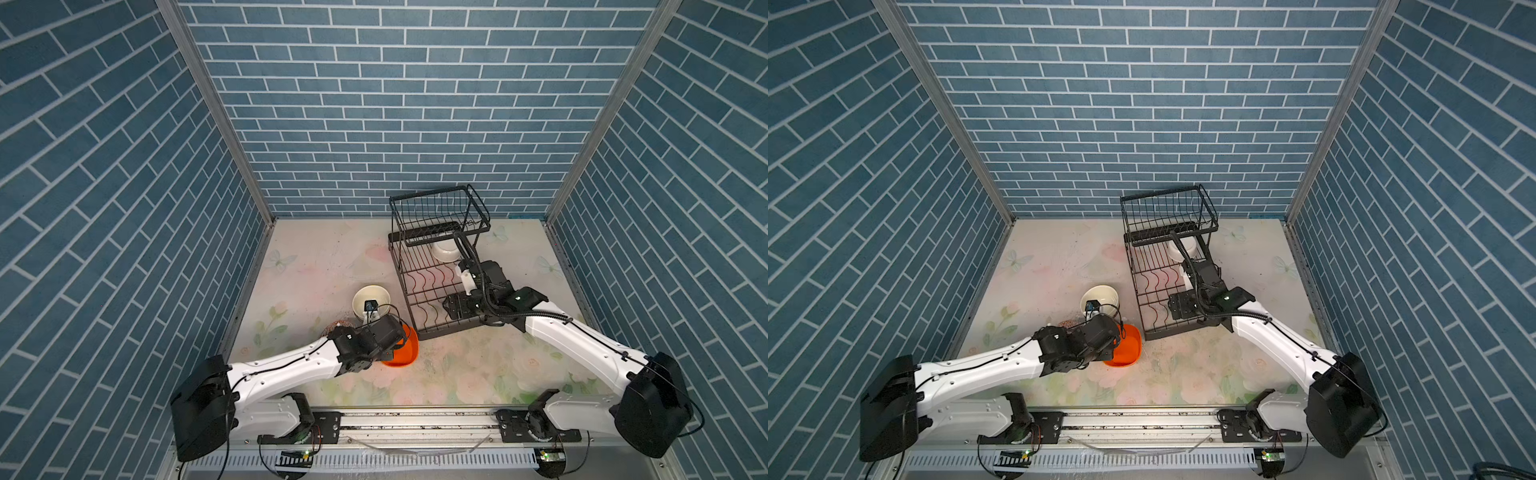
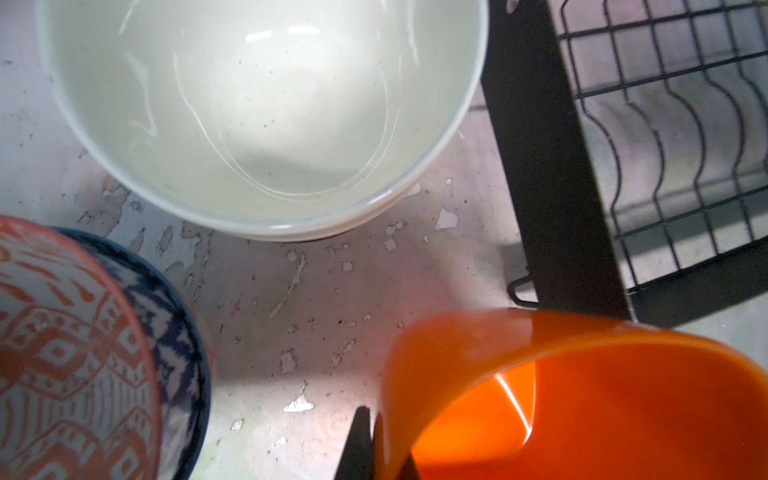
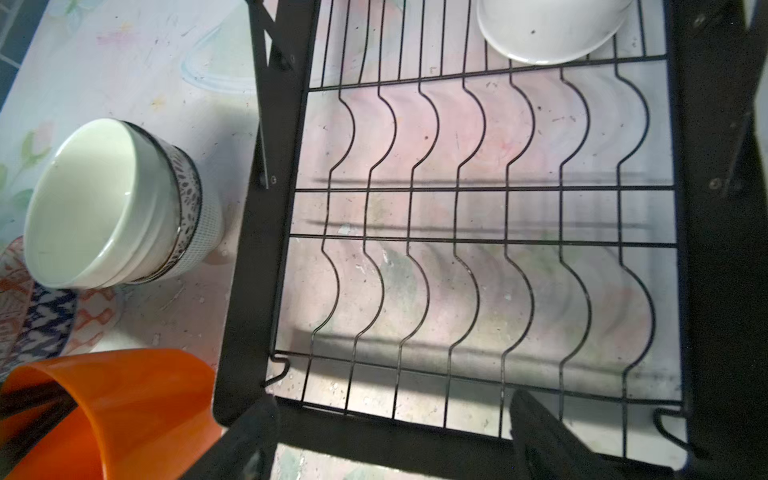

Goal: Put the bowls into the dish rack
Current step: 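Lower the left gripper and grasp the rim of the orange bowl, then lift the orange bowl toward the rack while the right gripper reaches to meet it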

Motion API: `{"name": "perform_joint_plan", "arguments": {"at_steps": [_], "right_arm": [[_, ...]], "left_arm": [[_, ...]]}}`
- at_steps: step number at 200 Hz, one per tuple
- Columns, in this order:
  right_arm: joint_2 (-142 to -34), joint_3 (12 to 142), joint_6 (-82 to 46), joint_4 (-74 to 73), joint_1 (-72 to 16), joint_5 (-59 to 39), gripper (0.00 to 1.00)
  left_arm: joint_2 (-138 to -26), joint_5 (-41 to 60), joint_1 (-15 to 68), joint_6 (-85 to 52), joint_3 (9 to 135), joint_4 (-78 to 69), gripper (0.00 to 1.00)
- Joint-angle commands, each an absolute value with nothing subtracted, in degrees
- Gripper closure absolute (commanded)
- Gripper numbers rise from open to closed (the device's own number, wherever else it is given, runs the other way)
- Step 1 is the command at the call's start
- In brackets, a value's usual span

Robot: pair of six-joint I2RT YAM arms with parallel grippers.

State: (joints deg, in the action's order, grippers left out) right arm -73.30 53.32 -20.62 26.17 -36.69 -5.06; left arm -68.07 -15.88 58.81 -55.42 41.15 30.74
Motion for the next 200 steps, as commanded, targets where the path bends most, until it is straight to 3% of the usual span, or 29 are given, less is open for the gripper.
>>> {"name": "perform_joint_plan", "arguments": {"at_steps": [1, 47, 118, 200], "right_arm": [[-71.6, 56.3, -19.8, 27.7, -34.9, -12.3, 0.12], [-69.2, 56.7, -20.3, 26.7, -29.4, -25.1, 0.09], [-67.0, 57.2, -22.1, 25.4, -28.6, -32.0, 0.03], [-68.8, 58.5, -24.7, 21.8, -28.6, -35.7, 0.01]], "left_arm": [[-64.8, -17.7, 58.9, -52.7, 40.5, 27.2, 1.0], [-60.7, -15.6, 56.3, -49.0, 42.2, 24.9, 1.0], [-63.4, -1.7, 46.5, -46.9, 43.2, 9.6, 1.0], [-73.5, 5.6, 43.9, -47.6, 47.4, -3.3, 1.0]]}}
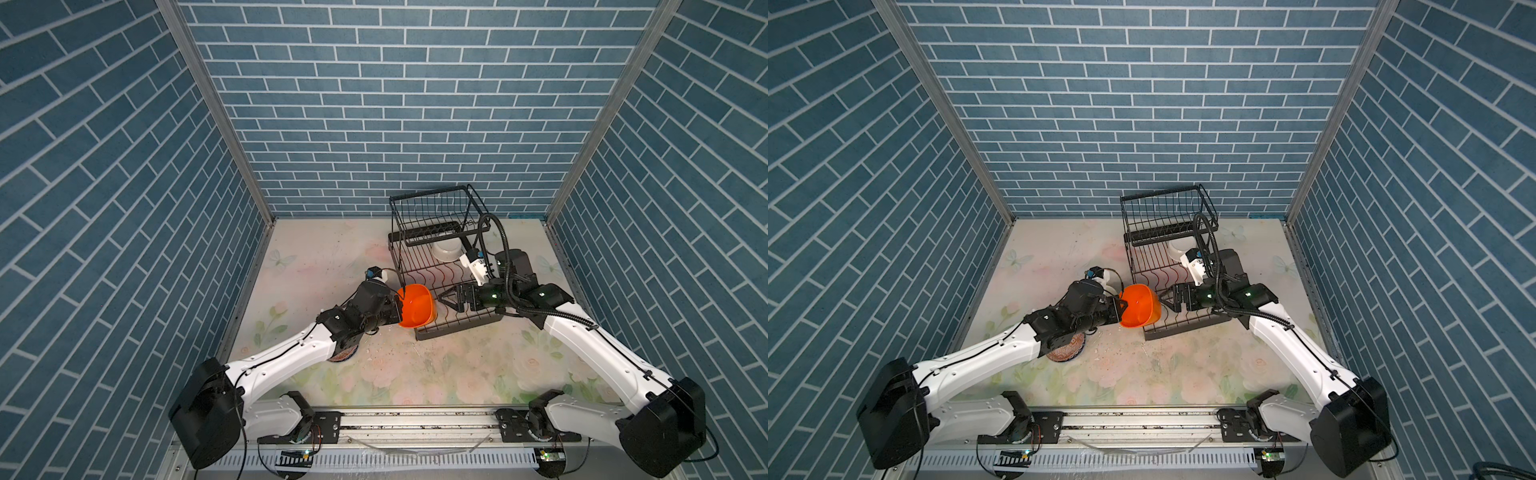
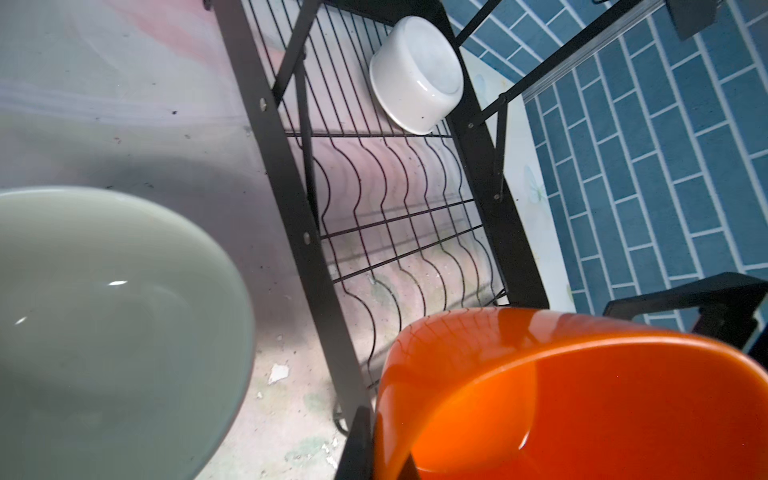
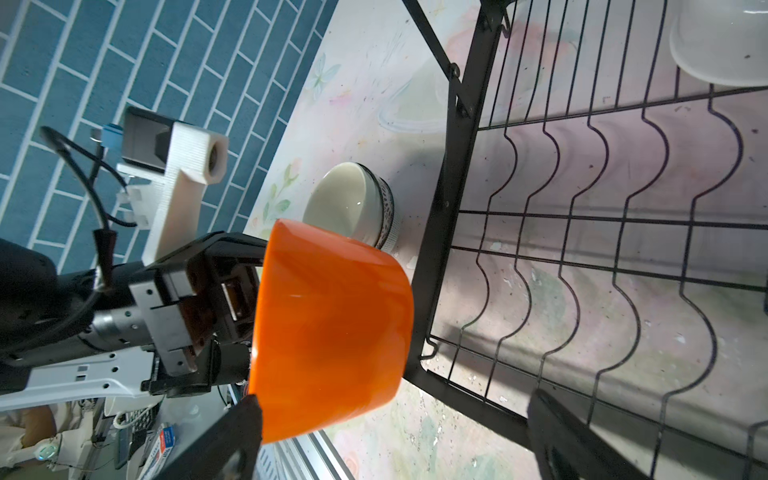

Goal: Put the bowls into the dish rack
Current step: 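Lift the orange bowl toward the rack while the right gripper reaches to meet it, then grasp the orange bowl with the right gripper and release it from the left gripper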

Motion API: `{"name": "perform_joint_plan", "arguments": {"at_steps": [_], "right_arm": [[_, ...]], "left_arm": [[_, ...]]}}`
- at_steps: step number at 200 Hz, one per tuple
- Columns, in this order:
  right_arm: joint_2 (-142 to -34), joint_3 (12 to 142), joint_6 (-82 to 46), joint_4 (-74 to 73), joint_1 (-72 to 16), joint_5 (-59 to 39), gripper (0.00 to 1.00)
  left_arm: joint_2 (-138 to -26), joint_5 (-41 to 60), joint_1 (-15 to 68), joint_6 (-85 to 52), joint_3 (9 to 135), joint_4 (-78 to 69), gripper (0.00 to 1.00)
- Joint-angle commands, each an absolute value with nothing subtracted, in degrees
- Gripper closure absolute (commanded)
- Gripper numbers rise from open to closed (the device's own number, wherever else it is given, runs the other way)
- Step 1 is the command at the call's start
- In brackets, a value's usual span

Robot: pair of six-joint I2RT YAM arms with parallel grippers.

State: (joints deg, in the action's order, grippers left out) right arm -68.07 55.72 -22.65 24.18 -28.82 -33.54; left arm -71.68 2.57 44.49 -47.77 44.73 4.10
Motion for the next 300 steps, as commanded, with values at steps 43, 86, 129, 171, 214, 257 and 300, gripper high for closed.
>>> {"name": "perform_joint_plan", "arguments": {"at_steps": [43, 86, 129, 171, 214, 257, 300], "right_arm": [[-69.5, 58.3, -25.1, 20.8, -28.7, -36.6, 0.01], [-70.5, 58.5, -24.9, 20.7, -28.7, -37.4, 0.01], [-71.3, 58.7, -26.1, 18.1, -28.7, -39.9, 0.01], [-72.1, 59.0, -26.9, 16.2, -28.6, -41.4, 0.06], [-72.8, 59.2, -28.0, 14.2, -28.5, -42.6, 0.13], [-72.6, 59.2, -28.4, 13.1, -28.6, -44.0, 0.19], [-72.3, 59.3, -28.3, 13.1, -28.5, -43.6, 0.28]], "left_arm": [[-77.0, 8.9, 43.1, -49.4, 47.3, -10.7, 1.0], [-78.1, 10.2, 42.8, -49.7, 47.3, -13.4, 1.0], [-79.3, 11.5, 42.7, -49.8, 47.4, -16.4, 1.0], [-80.4, 12.1, 42.6, -49.9, 47.1, -19.2, 1.0], [-81.5, 13.3, 42.2, -50.1, 47.0, -21.4, 1.0], [-81.8, 14.5, 41.7, -50.0, 46.9, -22.5, 1.0], [-82.2, 14.8, 41.4, -49.9, 47.4, -22.2, 0.87]]}}
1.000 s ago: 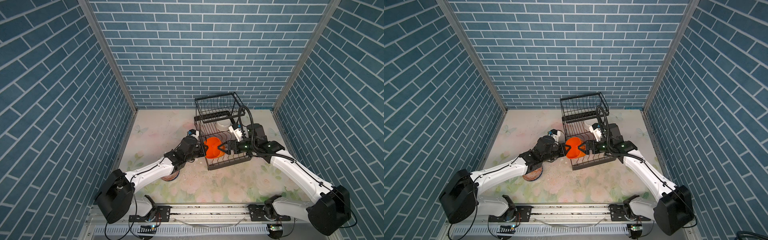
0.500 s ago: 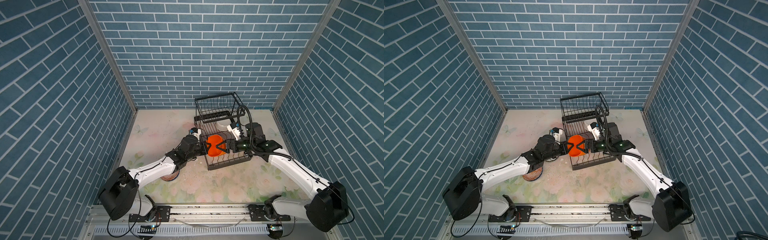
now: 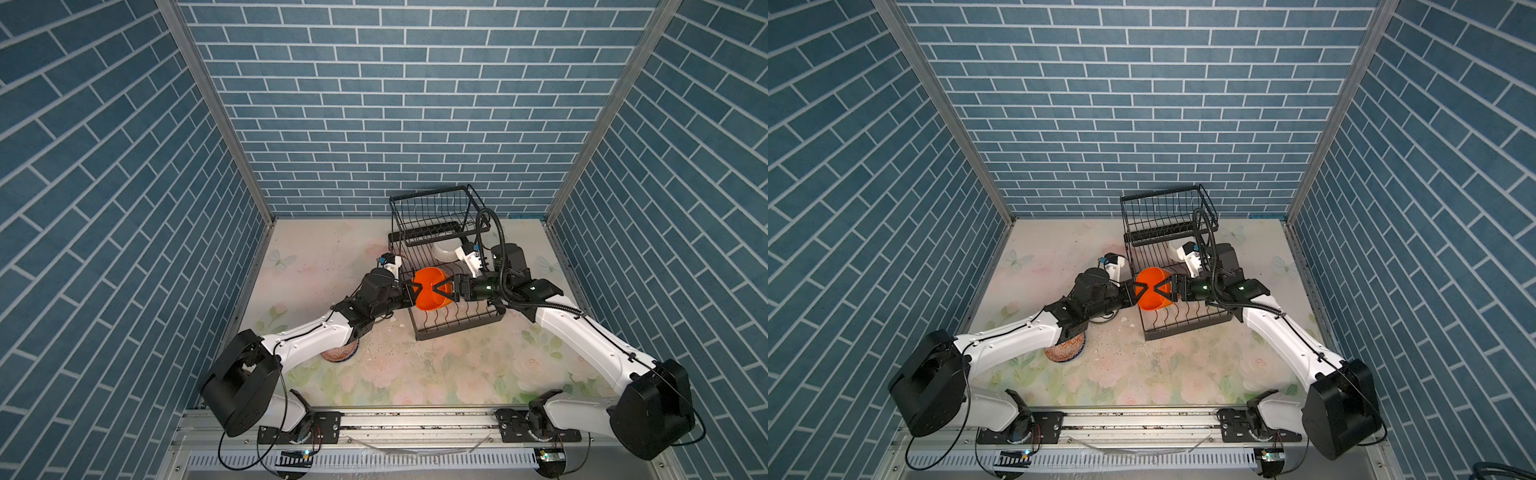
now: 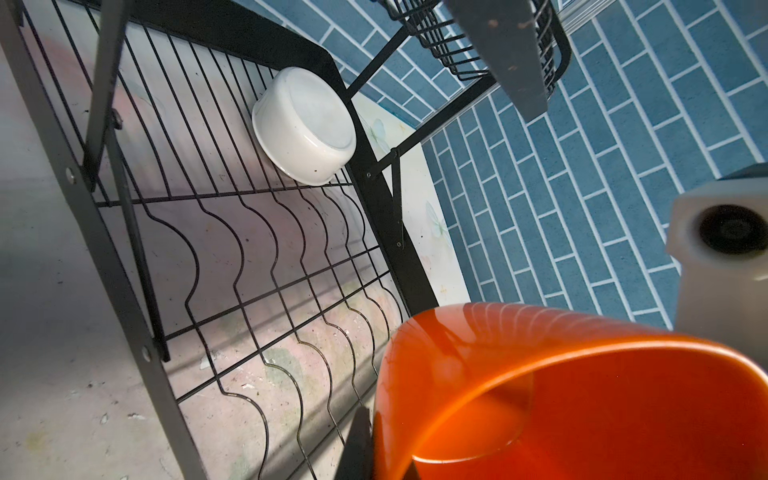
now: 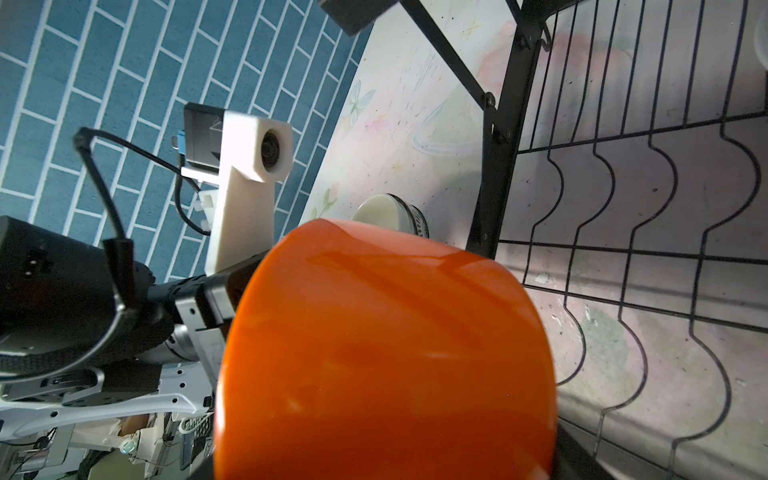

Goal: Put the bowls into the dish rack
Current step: 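Grasp the orange bowl with the right gripper and release it from the left gripper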

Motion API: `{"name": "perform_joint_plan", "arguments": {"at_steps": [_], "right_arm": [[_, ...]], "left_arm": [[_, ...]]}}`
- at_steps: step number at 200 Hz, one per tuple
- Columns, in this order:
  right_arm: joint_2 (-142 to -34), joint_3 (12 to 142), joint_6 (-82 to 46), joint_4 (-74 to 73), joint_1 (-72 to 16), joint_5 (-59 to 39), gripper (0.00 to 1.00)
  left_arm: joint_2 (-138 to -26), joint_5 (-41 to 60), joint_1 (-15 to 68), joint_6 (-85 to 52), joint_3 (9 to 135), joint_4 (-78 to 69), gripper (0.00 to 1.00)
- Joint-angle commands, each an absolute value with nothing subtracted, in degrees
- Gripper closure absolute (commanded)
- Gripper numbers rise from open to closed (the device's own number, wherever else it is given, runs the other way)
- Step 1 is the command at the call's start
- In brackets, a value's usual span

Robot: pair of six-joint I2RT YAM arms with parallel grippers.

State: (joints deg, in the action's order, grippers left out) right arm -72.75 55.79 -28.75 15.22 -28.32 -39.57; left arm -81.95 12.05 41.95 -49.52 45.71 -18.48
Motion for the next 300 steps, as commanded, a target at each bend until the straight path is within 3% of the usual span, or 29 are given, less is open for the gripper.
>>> {"name": "perform_joint_plan", "arguments": {"at_steps": [1, 31, 124, 193, 300], "right_arm": [[-72.3, 59.3, -28.3, 13.2, -28.4, -43.5, 0.28], [-72.0, 59.4, -27.4, 14.3, -28.5, -41.6, 0.31], [-71.6, 59.8, -25.6, 16.8, -28.5, -34.4, 0.36], [-72.1, 60.4, -22.4, 18.5, -28.6, -27.1, 0.38], [-78.3, 64.3, -11.7, 20.1, -32.3, -12.3, 0.38]], "left_arm": [[-82.2, 14.8, 41.4, -49.9, 47.4, -22.2, 0.87], [-82.3, 14.6, 41.3, -49.7, 47.5, -21.6, 0.74], [-82.4, 14.2, 41.3, -49.4, 47.4, -21.4, 0.58], [-81.6, 13.3, 41.4, -48.0, 47.8, -19.4, 0.39], [-69.2, 0.7, 41.3, -39.5, 49.7, 0.8, 0.2]]}}
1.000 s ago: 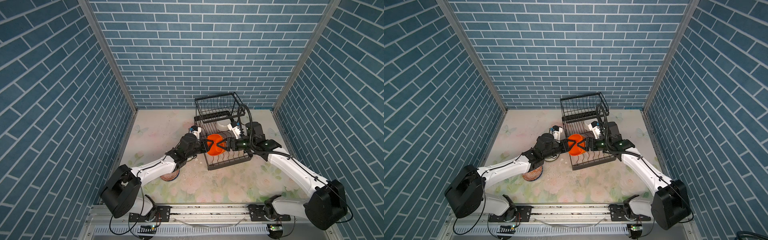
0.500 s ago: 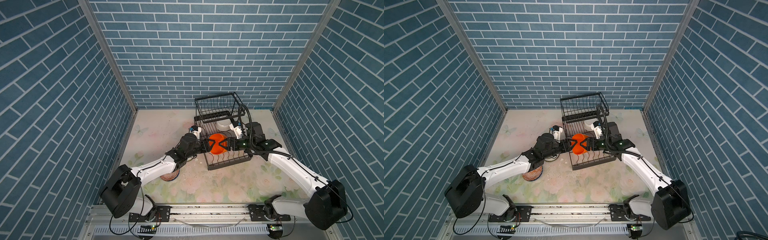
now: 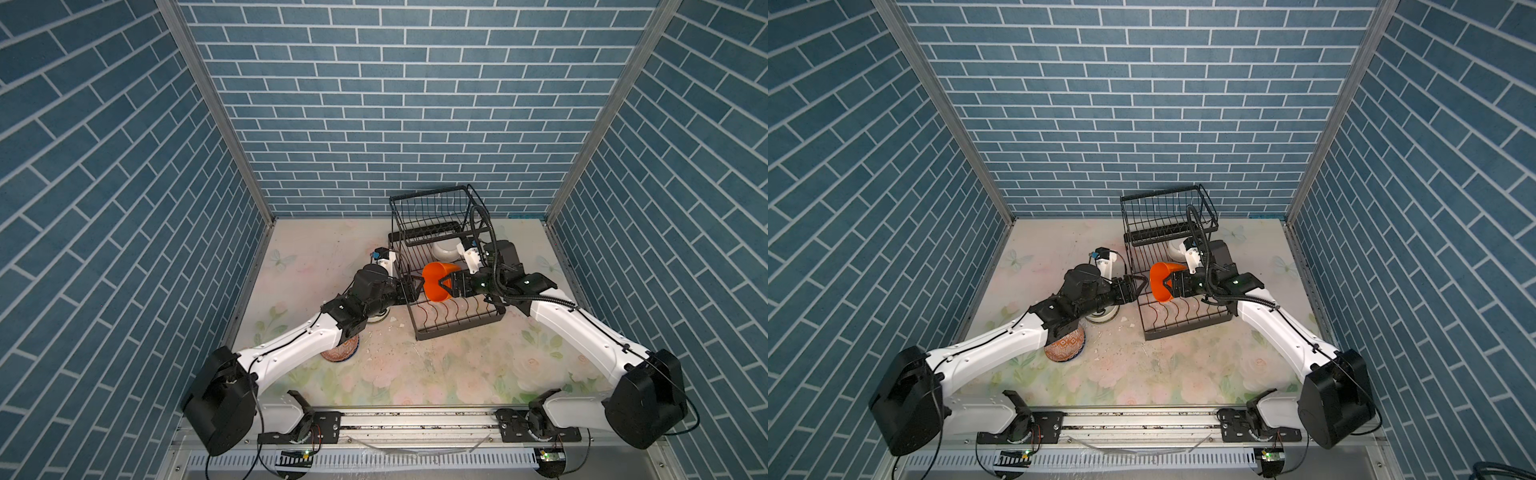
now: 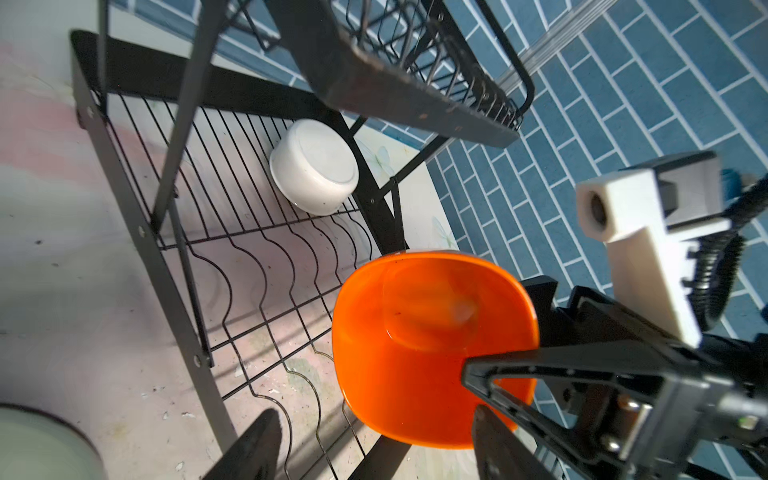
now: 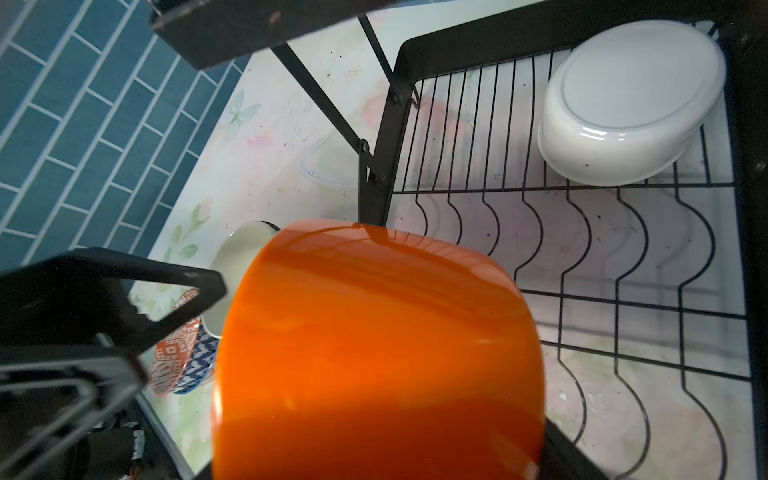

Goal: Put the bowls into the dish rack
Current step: 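Grasp the orange bowl with the right gripper and release it from the left gripper, then carry the orange bowl into the rack with the right gripper while the left gripper withdraws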

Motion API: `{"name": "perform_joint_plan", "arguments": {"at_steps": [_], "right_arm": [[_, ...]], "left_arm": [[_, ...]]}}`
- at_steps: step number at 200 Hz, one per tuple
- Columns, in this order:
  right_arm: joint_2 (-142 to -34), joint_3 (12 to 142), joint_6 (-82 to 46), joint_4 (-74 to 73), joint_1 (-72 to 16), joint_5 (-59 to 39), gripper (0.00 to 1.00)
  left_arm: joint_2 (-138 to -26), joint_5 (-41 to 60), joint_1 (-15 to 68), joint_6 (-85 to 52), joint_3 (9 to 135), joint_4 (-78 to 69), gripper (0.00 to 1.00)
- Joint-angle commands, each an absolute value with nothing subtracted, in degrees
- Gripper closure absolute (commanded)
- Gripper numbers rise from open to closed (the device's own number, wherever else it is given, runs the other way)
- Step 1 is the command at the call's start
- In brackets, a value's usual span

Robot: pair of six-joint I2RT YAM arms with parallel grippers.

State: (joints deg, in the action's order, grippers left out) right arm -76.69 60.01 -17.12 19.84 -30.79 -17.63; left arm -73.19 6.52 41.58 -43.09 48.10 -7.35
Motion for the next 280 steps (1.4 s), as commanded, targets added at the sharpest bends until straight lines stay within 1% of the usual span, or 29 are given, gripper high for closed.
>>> {"name": "perform_joint_plan", "arguments": {"at_steps": [1, 69, 101, 145, 172, 212, 280], "right_arm": [[-78.4, 64.4, -11.6, 20.1, -32.4, -12.1, 0.38], [-83.3, 65.9, -3.1, 16.2, -36.5, -1.3, 0.38], [-85.1, 66.4, 1.1, 13.2, -38.6, 2.0, 0.39], [-87.3, 66.9, 8.5, 8.0, -40.5, 6.7, 0.38], [-88.9, 66.4, 13.1, 4.0, -41.3, 10.1, 0.4], [-91.0, 65.4, 18.1, -1.2, -42.1, 12.1, 0.4], [-97.2, 61.9, 27.1, -15.2, -43.7, 18.7, 0.39]], "left_arm": [[-69.0, 0.5, 41.3, -39.4, 49.7, 1.0, 0.2], [-57.6, -11.8, 41.3, -34.1, 49.9, 16.8, 0.01], [-53.5, -15.5, 41.3, -33.7, 49.0, 20.8, 0.0], [-50.4, -17.1, 41.3, -33.7, 47.3, 22.8, 0.0], [-49.2, -18.2, 41.3, -33.7, 46.9, 24.3, 0.0], [-47.7, -19.9, 41.3, -33.5, 46.7, 25.7, 0.0], [-47.5, -20.6, 41.3, -33.5, 46.9, 27.0, 0.0]]}}
